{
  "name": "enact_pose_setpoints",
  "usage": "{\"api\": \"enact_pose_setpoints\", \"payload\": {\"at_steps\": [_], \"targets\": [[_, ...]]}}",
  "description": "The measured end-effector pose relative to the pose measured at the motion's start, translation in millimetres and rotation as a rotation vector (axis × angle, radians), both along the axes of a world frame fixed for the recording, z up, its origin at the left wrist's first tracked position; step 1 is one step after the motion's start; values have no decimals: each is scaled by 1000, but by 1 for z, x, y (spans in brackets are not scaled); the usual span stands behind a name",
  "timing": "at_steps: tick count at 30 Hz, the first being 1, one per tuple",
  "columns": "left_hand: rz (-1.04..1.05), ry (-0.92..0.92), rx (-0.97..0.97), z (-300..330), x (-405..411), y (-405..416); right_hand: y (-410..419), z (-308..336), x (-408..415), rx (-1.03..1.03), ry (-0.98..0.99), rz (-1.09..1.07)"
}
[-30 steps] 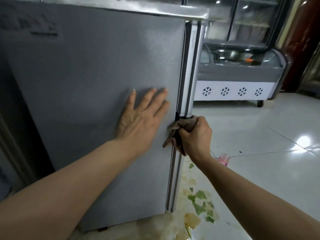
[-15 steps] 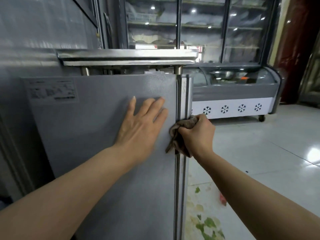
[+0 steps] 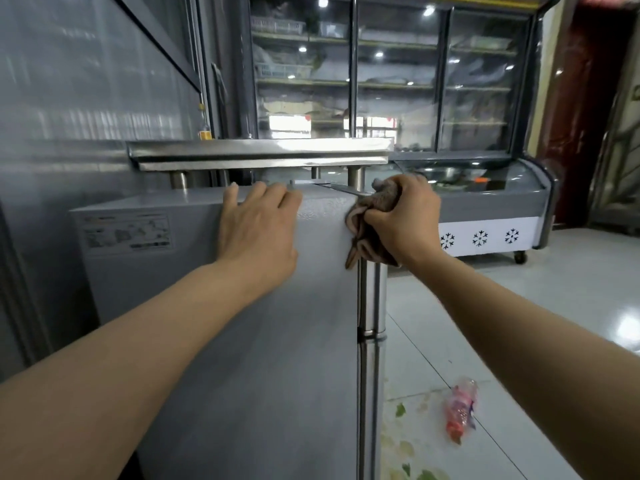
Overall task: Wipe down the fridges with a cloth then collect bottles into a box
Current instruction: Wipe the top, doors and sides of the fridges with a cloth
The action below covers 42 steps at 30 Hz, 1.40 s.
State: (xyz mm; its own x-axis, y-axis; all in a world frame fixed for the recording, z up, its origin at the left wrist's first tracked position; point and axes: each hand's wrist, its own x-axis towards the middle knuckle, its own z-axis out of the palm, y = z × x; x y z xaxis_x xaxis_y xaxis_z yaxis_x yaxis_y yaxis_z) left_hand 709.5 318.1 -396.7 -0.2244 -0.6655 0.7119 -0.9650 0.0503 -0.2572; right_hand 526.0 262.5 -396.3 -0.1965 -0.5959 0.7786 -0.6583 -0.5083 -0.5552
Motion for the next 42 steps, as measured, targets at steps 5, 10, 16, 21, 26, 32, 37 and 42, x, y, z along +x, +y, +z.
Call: {"api": "enact_pose_setpoints", "payload": {"at_steps": [5,10,16,21,26,32,37,42], "targets": [[-61,43,-69,3,-3,-6,-1,10,-7,-30,222,-59],[-52,12,-41,8,-10,-4,-1,13,-6,-32,261,-73],[40,-157,136,41,-16,1,4,27,-10,80,346,-18],[13,36,414,59,-16,-2,13,52,-13,274,436,33],[37,109,603,90,-15,4,17,83,-16,481,598,72],[88,144,890,121,-17,4,20,121,-28,732,616,177],[93,333,1253,157,-16,3,22,162,-52,865,483,187],[76,334,1267,206,-29,3,21,213,-68,864,522,288]]}}
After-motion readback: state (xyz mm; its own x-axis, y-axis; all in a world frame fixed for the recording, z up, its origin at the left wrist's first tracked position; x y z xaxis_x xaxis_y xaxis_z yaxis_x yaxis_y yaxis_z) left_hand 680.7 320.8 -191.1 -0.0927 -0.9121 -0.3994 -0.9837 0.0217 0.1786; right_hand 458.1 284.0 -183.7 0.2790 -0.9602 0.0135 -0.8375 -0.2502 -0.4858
